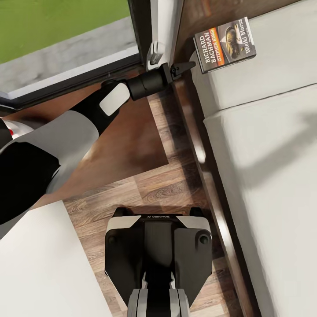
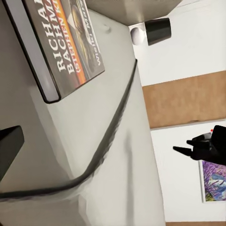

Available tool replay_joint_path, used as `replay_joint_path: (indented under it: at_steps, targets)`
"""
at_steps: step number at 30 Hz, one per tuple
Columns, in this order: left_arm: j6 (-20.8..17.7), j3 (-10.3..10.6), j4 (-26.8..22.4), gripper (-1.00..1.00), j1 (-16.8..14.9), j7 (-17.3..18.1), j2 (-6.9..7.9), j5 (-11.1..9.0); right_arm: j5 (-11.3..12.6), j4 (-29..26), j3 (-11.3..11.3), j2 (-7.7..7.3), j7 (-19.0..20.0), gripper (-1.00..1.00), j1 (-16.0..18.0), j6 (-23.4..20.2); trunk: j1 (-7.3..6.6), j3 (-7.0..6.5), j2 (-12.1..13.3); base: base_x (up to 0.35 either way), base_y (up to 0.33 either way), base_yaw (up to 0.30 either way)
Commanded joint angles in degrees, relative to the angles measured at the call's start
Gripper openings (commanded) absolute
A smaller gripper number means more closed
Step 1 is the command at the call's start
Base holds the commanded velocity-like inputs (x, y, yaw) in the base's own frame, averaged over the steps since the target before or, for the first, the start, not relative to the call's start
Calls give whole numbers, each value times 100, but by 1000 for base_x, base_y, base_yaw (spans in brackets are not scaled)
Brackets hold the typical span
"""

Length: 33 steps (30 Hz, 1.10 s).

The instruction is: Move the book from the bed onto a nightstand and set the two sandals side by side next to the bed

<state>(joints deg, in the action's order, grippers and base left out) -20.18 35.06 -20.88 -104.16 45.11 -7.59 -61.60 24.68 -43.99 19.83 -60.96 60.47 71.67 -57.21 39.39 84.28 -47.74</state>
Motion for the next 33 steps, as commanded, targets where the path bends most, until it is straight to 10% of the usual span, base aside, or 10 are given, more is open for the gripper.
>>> replay_joint_path:
  at_steps: [1,33]
  targets:
    - [-50,18,6,100,-6,9,3,-59,-18,5,3,6,26,100,0,-19,2,3,-5,0,0,0]
    - [-73,-29,105,100,-368,-23,80,-61,-22,-96,12,24,26,100,-64,-23,2,3,-5,0,0,0]
